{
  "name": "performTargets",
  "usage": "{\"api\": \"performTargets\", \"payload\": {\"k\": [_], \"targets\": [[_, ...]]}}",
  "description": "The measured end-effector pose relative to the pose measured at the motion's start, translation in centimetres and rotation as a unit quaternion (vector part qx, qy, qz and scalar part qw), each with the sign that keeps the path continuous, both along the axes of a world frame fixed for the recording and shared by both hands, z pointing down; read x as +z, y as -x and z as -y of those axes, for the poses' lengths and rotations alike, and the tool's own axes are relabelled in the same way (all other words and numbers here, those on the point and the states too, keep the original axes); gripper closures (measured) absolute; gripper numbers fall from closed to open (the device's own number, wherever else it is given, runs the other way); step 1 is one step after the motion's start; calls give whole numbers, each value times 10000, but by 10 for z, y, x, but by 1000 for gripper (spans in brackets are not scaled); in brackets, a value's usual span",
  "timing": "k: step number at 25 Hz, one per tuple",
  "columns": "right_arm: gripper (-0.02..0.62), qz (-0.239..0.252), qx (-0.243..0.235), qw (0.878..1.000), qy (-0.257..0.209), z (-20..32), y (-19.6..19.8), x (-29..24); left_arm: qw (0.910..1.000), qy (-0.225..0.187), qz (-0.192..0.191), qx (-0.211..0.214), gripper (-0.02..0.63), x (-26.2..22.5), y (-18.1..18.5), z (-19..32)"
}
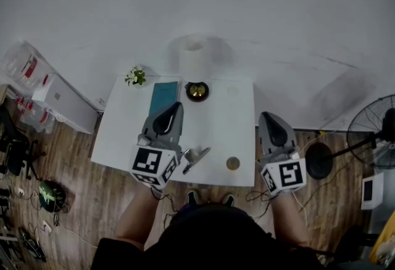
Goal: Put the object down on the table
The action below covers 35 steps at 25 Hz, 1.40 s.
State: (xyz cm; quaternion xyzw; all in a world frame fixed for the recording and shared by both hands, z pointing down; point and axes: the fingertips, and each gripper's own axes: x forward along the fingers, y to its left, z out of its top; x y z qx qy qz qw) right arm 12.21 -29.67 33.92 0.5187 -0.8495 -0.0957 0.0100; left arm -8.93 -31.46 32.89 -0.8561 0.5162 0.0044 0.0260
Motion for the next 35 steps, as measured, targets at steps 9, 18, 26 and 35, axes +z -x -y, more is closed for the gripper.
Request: {"api": "performTargets", "payload": {"k": [9,18,26,35], "targets": [[591,-43,-9,10000,-43,3,4,-1,9999,101,-72,20,598,5,4,3],[591,15,-38,10000,41,9,6,7,9997,196,-121,68,598,15,3,7],[591,4,-104,9999,74,12,13,11,9997,199,-122,42,598,16,6,10],[591,142,-95,9998,88,17,9,11,9995,257,-143,68,598,21,5,17]]}}
